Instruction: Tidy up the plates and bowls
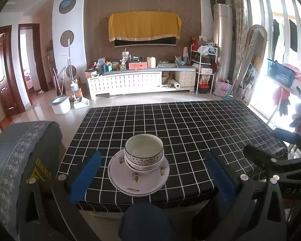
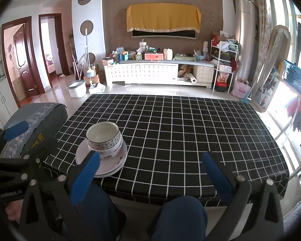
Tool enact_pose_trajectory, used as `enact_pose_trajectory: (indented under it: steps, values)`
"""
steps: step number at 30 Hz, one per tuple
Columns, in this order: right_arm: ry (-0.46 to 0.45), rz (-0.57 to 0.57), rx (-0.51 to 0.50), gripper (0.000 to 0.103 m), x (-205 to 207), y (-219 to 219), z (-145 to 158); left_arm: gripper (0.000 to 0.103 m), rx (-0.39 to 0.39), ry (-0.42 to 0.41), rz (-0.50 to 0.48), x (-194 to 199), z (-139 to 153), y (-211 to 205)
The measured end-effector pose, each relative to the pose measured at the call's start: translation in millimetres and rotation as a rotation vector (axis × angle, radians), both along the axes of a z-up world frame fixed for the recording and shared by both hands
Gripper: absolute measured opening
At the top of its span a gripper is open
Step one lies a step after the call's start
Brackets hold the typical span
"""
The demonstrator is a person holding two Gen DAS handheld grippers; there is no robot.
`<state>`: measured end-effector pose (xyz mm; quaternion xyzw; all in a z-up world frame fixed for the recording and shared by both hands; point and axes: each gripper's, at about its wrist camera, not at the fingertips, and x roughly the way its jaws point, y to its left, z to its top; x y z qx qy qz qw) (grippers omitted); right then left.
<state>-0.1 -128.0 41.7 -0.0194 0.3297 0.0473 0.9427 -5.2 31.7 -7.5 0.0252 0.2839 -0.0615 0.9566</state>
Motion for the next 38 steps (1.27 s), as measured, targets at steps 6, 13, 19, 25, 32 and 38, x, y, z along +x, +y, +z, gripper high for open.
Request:
enact_pose_trajectory:
  steps: [6,13,19,25,32,38]
  values:
    - [0.010,0.000,-0.002,0.103,0.6,1.0,-0.9,0.103,-0.007,0.004,-0.006,-1.8,-2.0,1.3]
    - [0.013,-0.002,-0.003,0.103,-0.5,1.1,-1.9,0.103,-0.014,0.002,-0.019,-4.5,-3.2,1.1]
    - [0.017,-0.005,-0.002,0.103,-3.1,0.5,-5.4,0.103,-0.014,0.005,-0.013,-3.7,-2.5,1.6]
    - [0.017,-0.004,-0.003,0.103,-3.0,-1.0,-6.2,0.103,-0.015,0.013,-0.002,-2.6,-4.5,1.6]
    - [0.024,-0.002,-0.003,0.103,-3.4,-2.8,-8.2,0.103,-0.010,0.022,0.003,-2.2,-6.0,0.3]
    - [0.023,-0.002,-0.004,0.103,-3.4,-2.6,-8.2,0.103,-0.008,0.026,0.004,-2.7,-6.8,-0.7]
